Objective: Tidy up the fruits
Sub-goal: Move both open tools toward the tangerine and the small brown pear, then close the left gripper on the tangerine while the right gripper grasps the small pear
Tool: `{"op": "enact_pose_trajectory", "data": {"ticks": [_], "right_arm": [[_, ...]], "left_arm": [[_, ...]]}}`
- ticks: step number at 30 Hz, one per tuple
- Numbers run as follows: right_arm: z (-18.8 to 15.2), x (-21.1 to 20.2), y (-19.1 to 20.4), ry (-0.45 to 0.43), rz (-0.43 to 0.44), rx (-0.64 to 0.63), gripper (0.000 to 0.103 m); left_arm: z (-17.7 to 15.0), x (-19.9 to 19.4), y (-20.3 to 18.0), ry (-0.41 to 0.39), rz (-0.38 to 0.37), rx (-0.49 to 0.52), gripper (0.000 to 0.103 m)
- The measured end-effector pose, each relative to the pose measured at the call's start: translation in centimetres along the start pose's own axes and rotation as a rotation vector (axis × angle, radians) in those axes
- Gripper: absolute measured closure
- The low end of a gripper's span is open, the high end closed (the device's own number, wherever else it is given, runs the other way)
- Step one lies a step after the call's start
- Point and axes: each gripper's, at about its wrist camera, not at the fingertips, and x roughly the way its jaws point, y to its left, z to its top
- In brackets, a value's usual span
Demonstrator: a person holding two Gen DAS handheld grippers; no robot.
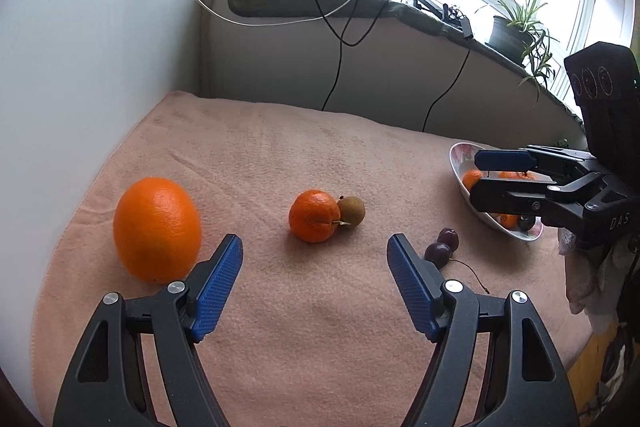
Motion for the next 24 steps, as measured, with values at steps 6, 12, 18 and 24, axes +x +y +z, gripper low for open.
{"op": "enact_pose_trajectory", "data": {"ticks": [6,12,18,24], "right_arm": [[0.6,2.7,0.6,0.067,0.017,-0.038,0.029],[0.9,5.3,-0.4,0.133,0.061,0.037,0.044],[1.5,7.3,-2.2,0.179,0.118,0.151,0.046],[1.8,8.8,-2.8,0.212,0.148,0.194,0.054]], "left_arm": [[0.8,1.7,-0.3,0.034,-0.022,0.032,0.044],[1.2,3.3,-0.5,0.065,-0.019,0.06,0.049],[0.9,5.3,-0.7,0.114,-0.002,0.09,0.052],[1.0,6.1,-0.5,0.134,0.001,0.093,0.055]]}}
